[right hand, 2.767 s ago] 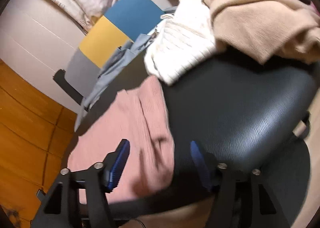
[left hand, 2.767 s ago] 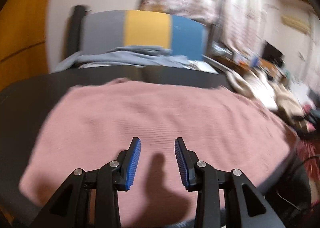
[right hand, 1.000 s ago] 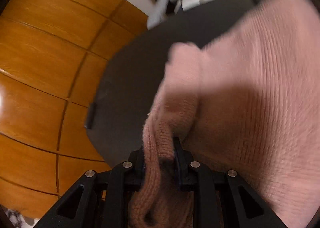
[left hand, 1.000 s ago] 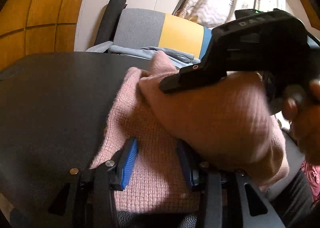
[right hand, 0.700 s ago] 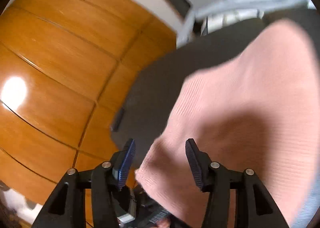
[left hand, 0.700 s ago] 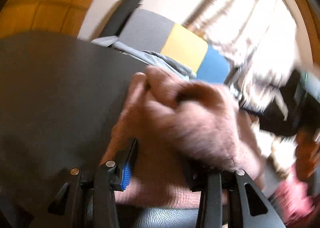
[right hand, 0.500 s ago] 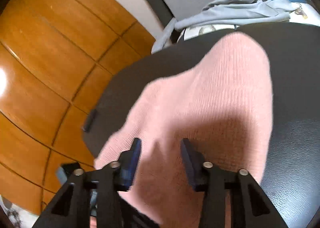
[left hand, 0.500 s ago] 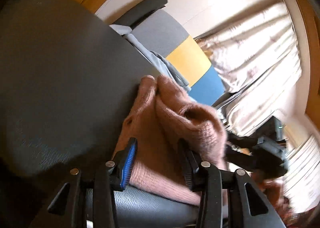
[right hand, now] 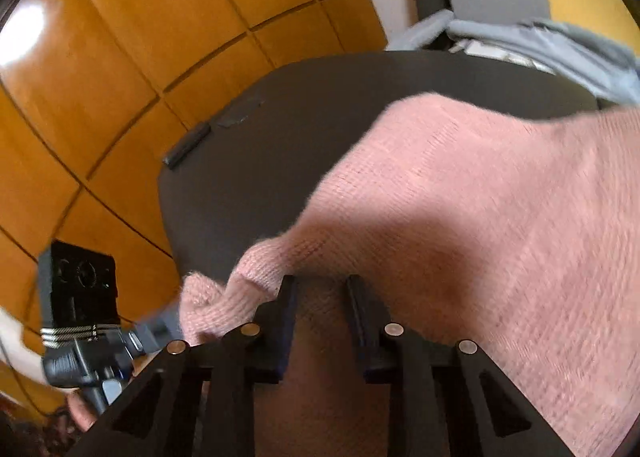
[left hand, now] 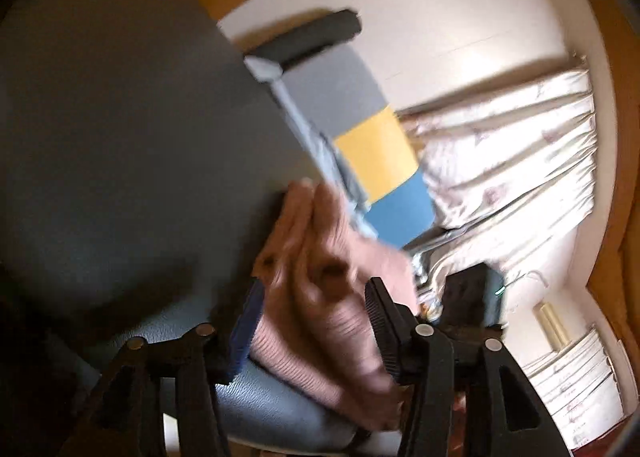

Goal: Fold clothes

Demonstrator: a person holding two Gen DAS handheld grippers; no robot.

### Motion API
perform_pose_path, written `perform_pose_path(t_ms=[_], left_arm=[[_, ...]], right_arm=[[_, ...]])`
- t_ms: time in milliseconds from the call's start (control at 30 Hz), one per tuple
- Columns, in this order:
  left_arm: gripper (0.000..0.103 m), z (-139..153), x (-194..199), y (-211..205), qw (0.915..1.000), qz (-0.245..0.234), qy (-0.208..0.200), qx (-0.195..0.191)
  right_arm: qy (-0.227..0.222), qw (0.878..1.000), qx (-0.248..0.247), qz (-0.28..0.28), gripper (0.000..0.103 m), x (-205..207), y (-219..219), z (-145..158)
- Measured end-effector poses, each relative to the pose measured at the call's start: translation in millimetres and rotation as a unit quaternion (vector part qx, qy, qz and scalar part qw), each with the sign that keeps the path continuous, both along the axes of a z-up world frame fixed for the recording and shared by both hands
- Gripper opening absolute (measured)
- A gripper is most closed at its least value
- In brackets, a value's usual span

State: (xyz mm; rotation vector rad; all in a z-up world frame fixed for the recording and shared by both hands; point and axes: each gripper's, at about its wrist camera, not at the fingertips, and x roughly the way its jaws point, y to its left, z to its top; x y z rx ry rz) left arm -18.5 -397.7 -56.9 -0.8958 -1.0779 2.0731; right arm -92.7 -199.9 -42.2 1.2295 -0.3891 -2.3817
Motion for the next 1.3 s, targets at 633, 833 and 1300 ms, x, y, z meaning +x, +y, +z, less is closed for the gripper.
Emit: perform_pose_path(t_ms=[633,833,1300], left_arm=[[0.015,20,20,31,0.9886,-0.059,0.069,-0.121],[0.001,-35,16,-13,0.9960,0.018,-0.058,-0.066],[0.058,26,16,66,0.9617,-0.133,0.082,-0.225]], right_arm=[[0.066,0.994,0.055,-0.060,0.040,53,35,24],[0.067,0.991,0.107,-0.051,0.041,56,34,13],[0.088,0.994,0.068,0.000,0.047,86,22,31]])
